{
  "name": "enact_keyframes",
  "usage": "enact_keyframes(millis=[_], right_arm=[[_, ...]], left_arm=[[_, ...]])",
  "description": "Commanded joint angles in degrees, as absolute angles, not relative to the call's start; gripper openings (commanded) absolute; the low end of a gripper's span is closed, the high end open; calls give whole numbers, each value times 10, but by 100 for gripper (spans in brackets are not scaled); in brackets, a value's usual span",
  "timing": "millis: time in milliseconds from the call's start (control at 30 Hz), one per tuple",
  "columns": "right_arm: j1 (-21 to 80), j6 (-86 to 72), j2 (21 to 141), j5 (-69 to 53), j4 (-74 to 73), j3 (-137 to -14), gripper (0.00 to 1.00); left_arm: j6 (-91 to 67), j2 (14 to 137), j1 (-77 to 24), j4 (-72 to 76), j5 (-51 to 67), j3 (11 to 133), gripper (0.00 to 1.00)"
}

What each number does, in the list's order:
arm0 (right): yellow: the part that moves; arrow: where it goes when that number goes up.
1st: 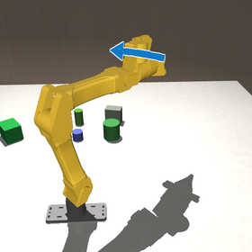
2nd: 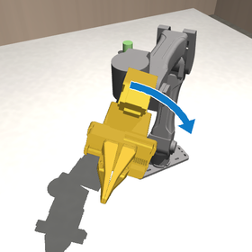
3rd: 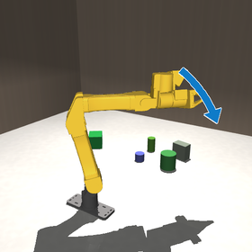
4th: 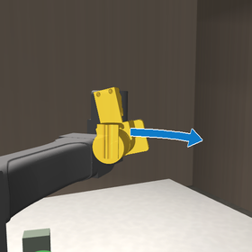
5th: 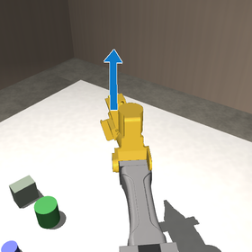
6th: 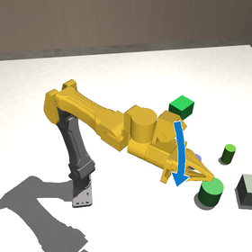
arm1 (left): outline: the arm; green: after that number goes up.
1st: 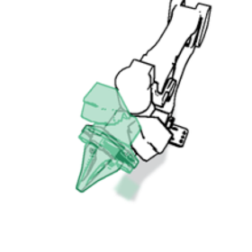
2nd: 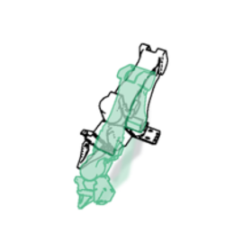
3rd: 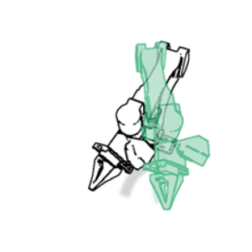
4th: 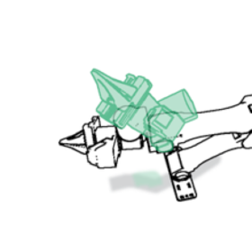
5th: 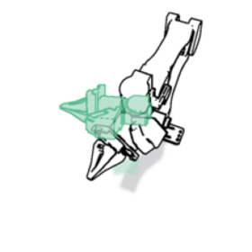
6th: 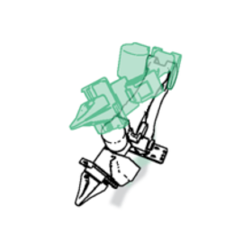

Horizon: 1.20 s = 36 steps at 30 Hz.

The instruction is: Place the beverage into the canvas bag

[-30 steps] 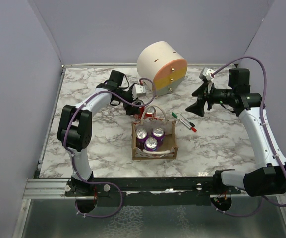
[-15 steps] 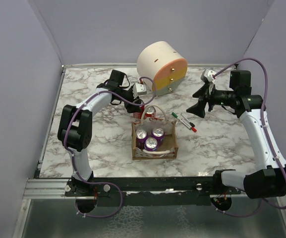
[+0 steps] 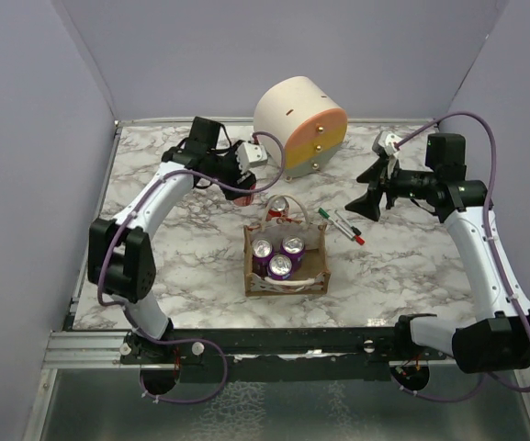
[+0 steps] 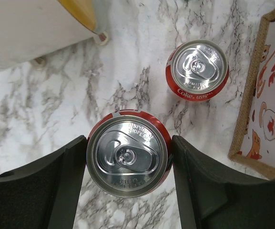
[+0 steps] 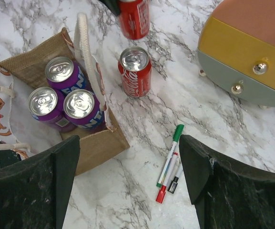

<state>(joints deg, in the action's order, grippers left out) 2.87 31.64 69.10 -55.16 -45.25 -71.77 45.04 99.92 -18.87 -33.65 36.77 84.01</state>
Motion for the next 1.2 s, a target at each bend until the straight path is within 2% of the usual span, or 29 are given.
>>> enact_keyframes(millis=[0, 200, 333, 467, 667, 933, 1167], right_arm=[[24, 313, 693, -569, -436, -711, 83], [57, 344, 723, -562, -482, -728, 80], [134, 327, 729, -491, -482, -721, 80], [167, 295, 736, -468, -476, -702, 79], [194, 261, 734, -423, -444, -653, 79], [204, 237, 735, -368, -410, -610, 79], [203, 229, 727, -364, -398, -582, 79]], left_arm=[[409, 888, -191, -319, 337, 871, 0], [327, 836, -191, -370, 340, 927, 0], [285, 802, -193, -403, 383, 967, 0], [247, 772, -196, -429, 439, 991, 0], [223, 746, -206, -456, 537, 990, 0], [237, 738, -233, -477, 609, 953, 0], [241, 758, -272, -462, 617, 927, 0]])
